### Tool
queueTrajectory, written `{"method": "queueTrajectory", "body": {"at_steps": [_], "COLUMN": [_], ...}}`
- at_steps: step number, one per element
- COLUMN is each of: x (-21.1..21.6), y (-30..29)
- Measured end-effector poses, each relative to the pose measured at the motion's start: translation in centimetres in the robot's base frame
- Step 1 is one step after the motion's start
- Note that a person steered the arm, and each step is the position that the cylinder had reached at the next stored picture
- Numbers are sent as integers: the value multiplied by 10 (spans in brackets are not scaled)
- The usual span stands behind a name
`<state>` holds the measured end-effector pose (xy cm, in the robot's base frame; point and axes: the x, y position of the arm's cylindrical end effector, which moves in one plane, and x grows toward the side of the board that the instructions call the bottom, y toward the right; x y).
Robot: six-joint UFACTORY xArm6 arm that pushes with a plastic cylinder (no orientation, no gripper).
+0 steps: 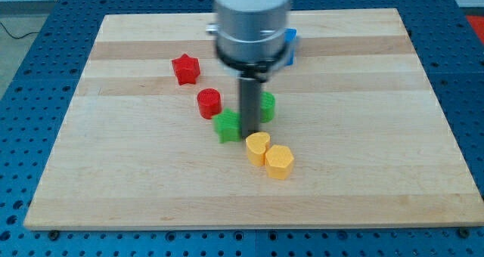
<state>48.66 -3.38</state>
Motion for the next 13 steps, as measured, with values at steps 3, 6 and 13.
{"method": "queueTrajectory", "body": {"at_steps": [3, 6, 13], "x": [3, -35, -82], "y": [67, 41, 61]}}
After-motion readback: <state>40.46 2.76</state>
